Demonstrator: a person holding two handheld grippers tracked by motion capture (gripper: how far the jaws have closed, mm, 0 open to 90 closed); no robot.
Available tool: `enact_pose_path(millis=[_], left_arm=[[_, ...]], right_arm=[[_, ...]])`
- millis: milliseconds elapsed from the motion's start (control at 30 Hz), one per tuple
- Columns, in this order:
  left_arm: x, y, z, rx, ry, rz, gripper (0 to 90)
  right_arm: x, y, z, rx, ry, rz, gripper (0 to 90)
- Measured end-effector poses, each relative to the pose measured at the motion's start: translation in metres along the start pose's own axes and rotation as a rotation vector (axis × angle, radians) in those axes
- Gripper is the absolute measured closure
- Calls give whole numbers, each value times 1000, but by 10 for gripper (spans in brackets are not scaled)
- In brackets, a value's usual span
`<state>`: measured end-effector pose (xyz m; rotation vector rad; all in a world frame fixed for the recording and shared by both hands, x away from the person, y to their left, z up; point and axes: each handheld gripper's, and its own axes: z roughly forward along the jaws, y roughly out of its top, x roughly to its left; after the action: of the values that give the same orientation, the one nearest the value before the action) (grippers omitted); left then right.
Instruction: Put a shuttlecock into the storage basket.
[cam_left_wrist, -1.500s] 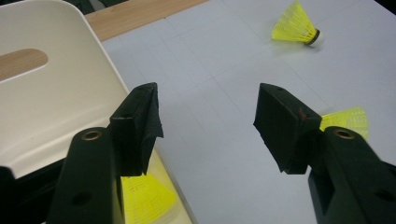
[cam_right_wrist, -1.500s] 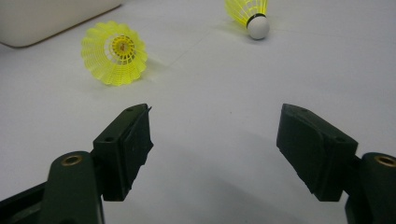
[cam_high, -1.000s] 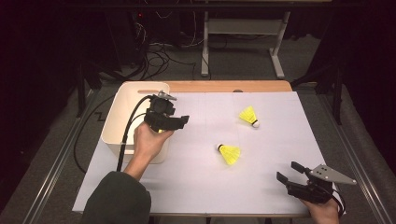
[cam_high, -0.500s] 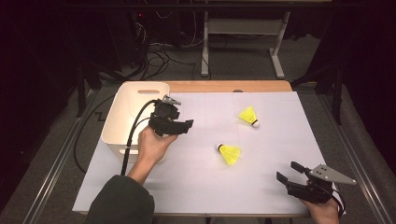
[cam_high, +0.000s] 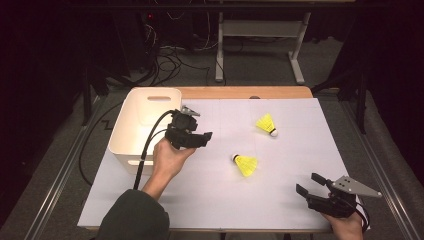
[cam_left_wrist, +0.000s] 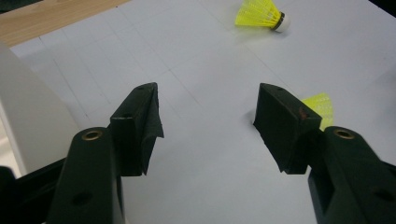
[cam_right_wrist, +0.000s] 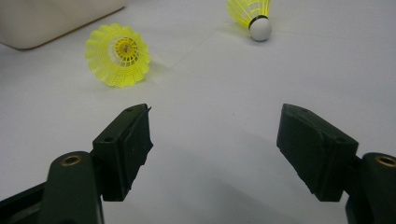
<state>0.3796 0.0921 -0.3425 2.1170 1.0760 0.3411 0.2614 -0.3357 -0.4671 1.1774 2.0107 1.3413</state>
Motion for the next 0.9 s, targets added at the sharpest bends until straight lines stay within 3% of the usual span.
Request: enact_pose_path(millis=[900], left_arm=[[-15, -8, 16, 11, -33, 19, 413]], right_arm=[[0, 0, 0, -3, 0, 2, 266]])
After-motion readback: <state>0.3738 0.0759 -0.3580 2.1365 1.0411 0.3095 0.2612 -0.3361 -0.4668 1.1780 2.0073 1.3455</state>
